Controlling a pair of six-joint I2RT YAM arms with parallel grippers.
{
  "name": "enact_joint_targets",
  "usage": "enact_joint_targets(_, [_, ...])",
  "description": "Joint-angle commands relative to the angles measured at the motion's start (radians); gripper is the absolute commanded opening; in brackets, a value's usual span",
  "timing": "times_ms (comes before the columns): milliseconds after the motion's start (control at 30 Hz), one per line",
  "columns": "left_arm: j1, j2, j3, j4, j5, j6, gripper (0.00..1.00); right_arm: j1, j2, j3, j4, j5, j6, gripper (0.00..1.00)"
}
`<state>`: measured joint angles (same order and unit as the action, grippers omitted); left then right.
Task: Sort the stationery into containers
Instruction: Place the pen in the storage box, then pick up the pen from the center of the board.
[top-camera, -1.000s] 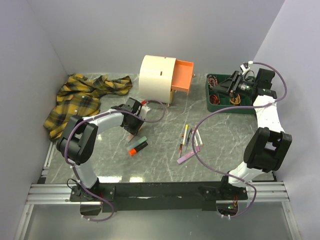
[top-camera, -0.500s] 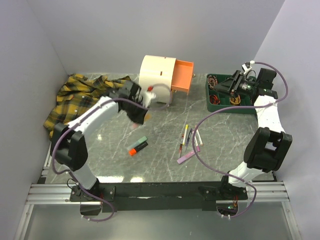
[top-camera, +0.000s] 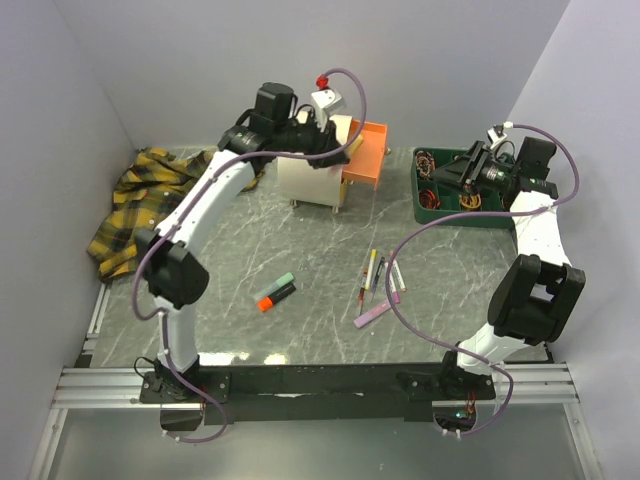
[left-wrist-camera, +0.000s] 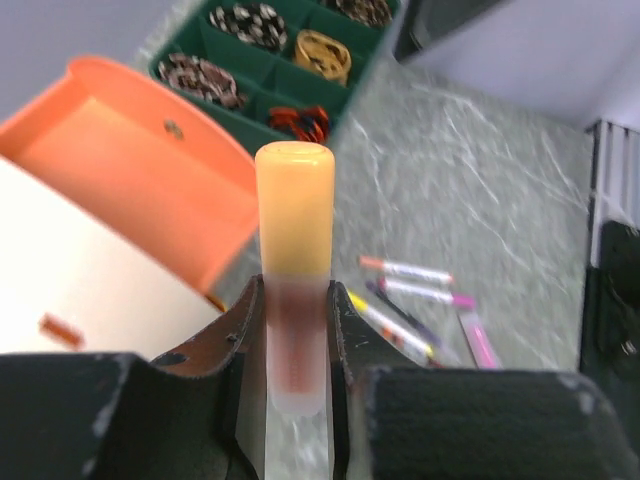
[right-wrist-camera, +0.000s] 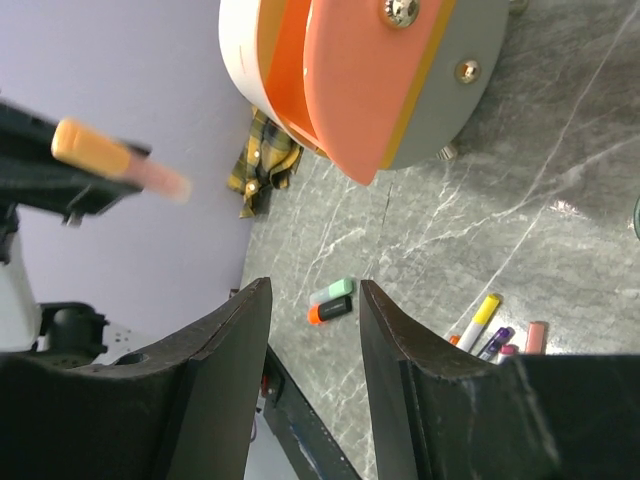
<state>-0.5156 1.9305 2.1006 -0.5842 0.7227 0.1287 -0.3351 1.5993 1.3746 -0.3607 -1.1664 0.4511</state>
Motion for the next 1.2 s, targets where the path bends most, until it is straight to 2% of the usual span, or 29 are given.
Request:
enact_joint_targets(0, [-0.027,0.088,0.117,0.161,0.014,-0.106,0.06,-0.013,-0.019,0.037,0.017,0.005,-0.012,0.48])
enact_joint_targets(300, [-0.034,0.238,0.242,0.273,-0.120,-0.123,0.04,-0.025,-0.036,0.011,0.023,0.008,-0.011,0.48])
enact_joint_targets(467, [-0.035,0.286,0.262,0.314,-0.170,-0.121,0.08,-0.033,-0.041,-0.006,0.026,0.008,-0.009,0.48])
enact_joint_targets(567, [-0.038,0.312,0.271,0.333,-0.215,-0.123,0.15,-0.036,-0.038,-0.003,0.028,0.008,-0.008,0.48])
enact_joint_targets(633, [-0.043,0.324,0.277,0.346,-0.255,-0.123,0.26,-0.039,-0.035,-0.003,0.029,0.008,-0.003,0.48])
enact_joint_targets(667, [-0.044,0.326,0.279,0.353,-0.272,-0.121,0.34,-0.039,-0.035,-0.002,0.032,0.008,0.000,0.48])
enact_joint_targets(700, [-0.047,0.328,0.279,0.359,-0.285,-0.123,0.47,-0.041,-0.032,0.000,0.032,0.008,0.003,0.48])
enact_joint_targets(800, [-0.052,0.332,0.292,0.385,-0.327,-0.120,0.59,-0.042,-0.027,-0.002,0.040,0.008,0.009,0.48])
enact_joint_targets(1000, [-0.058,0.299,0.320,0.420,-0.329,-0.121,0.67,-0.042,-0.022,-0.003,0.052,0.002,0.021,0.48])
enact_joint_targets(1167, [-0.084,0.176,0.311,0.368,-0.313,-0.100,0.71,-0.042,-0.022,-0.005,0.049,0.001,0.014,0.48])
